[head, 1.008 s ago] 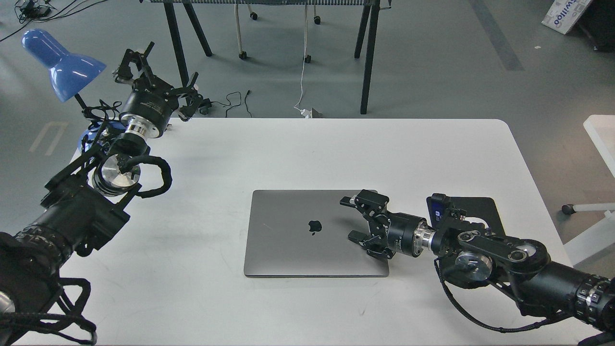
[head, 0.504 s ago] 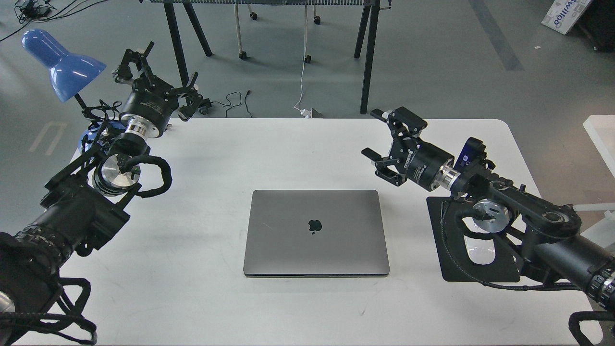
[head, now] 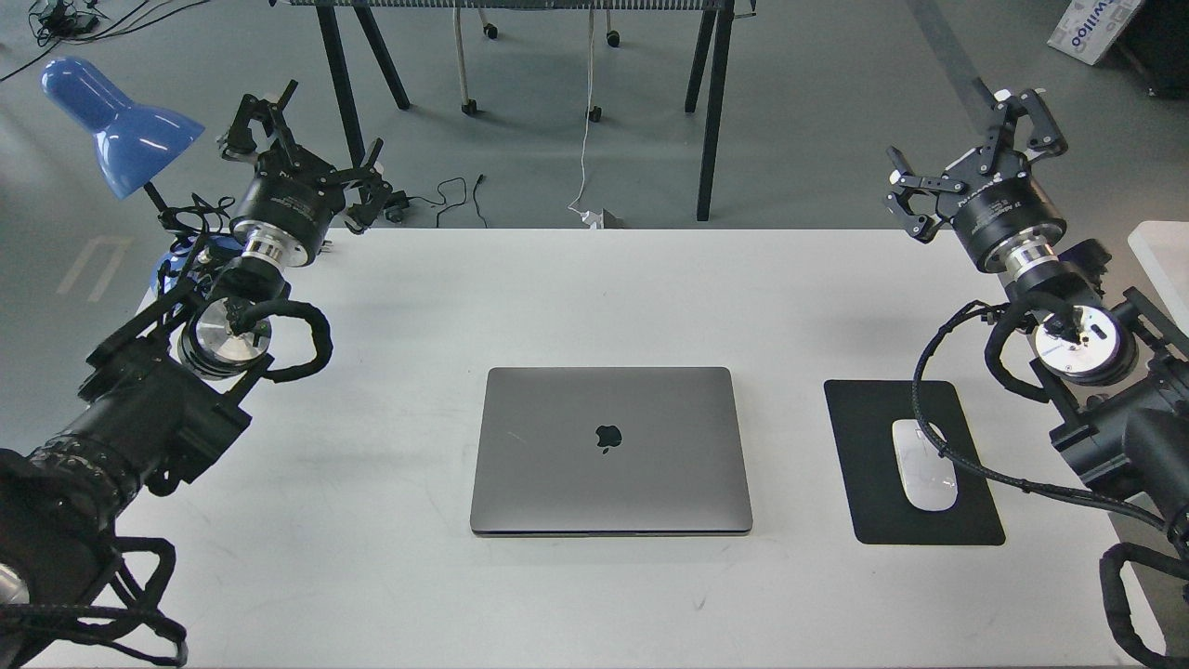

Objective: Close notebook with right arm

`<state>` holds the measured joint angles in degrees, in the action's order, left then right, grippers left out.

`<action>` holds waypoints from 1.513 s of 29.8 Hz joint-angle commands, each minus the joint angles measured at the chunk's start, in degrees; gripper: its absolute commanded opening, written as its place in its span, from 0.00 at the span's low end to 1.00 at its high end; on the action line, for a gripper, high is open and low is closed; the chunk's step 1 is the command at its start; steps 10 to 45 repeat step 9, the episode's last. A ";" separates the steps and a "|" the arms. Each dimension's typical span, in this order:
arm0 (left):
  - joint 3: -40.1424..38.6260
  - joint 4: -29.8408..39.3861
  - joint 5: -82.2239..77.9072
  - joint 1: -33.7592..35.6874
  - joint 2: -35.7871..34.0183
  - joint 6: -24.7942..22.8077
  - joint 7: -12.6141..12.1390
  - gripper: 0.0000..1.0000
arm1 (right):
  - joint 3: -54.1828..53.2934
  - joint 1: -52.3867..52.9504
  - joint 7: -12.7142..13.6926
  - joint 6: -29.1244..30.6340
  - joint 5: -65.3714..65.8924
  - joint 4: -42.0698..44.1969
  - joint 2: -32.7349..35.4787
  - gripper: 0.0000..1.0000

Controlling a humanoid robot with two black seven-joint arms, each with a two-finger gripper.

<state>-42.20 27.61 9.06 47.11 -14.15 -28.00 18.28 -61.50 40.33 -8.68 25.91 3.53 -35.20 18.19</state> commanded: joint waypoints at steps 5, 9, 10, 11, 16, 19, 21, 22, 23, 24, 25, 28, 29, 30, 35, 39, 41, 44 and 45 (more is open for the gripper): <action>0.01 -0.01 0.00 0.00 0.00 0.00 0.00 1.00 | 0.33 -0.52 -0.73 0.11 -2.13 0.84 -0.09 1.00; 0.01 -0.01 0.00 0.00 0.00 0.00 0.00 1.00 | 0.59 -0.52 -0.90 -0.07 -2.13 0.84 0.00 1.00; 0.01 -0.01 0.00 0.00 0.00 0.00 0.00 1.00 | 0.59 -0.52 -0.90 -0.07 -2.13 0.84 0.00 1.00; 0.01 -0.01 0.00 0.00 0.00 0.00 0.00 1.00 | 0.59 -0.52 -0.90 -0.07 -2.13 0.84 0.00 1.00; 0.01 -0.01 0.00 0.00 0.00 0.00 0.00 1.00 | 0.59 -0.52 -0.90 -0.07 -2.13 0.84 0.00 1.00; 0.01 -0.01 0.00 0.00 0.00 0.00 0.00 1.00 | 0.59 -0.52 -0.90 -0.07 -2.13 0.84 0.00 1.00; 0.01 -0.01 0.00 0.00 0.00 0.00 0.00 1.00 | 0.59 -0.52 -0.90 -0.07 -2.13 0.84 0.00 1.00; 0.01 -0.01 0.00 0.00 0.00 0.00 0.00 1.00 | 0.59 -0.52 -0.90 -0.07 -2.13 0.84 0.00 1.00; 0.01 -0.01 0.00 0.00 0.00 0.00 0.00 1.00 | 0.59 -0.52 -0.90 -0.07 -2.13 0.84 0.00 1.00; 0.01 -0.01 0.00 0.00 0.00 0.00 0.00 1.00 | 0.59 -0.52 -0.90 -0.07 -2.13 0.84 0.00 1.00; 0.01 -0.01 0.00 0.00 0.00 0.00 0.00 1.00 | 0.59 -0.52 -0.90 -0.07 -2.13 0.84 0.00 1.00; 0.01 -0.01 0.00 0.00 0.00 0.00 0.00 1.00 | 0.59 -0.52 -0.90 -0.07 -2.13 0.84 0.00 1.00; 0.01 -0.01 0.00 0.00 0.00 0.00 0.00 1.00 | 0.59 -0.52 -0.90 -0.07 -2.13 0.84 0.00 1.00; 0.01 -0.01 0.00 0.00 0.00 0.00 0.00 1.00 | 0.59 -0.52 -0.90 -0.07 -2.13 0.84 0.00 1.00; 0.01 -0.01 0.00 0.00 0.00 0.00 0.00 1.00 | 0.59 -0.52 -0.90 -0.07 -2.13 0.84 0.00 1.00; 0.01 -0.01 0.00 0.00 0.00 0.00 0.00 1.00 | 0.59 -0.52 -0.90 -0.07 -2.13 0.84 0.00 1.00; 0.01 -0.01 0.00 0.00 0.00 0.00 0.00 1.00 | 0.59 -0.52 -0.90 -0.07 -2.13 0.84 0.00 1.00; 0.01 -0.01 0.00 0.00 0.00 0.00 0.00 1.00 | 0.59 -0.52 -0.90 -0.07 -2.13 0.84 0.00 1.00; 0.01 -0.01 0.00 0.00 0.00 0.00 0.00 1.00 | 0.59 -0.52 -0.90 -0.07 -2.13 0.84 0.00 1.00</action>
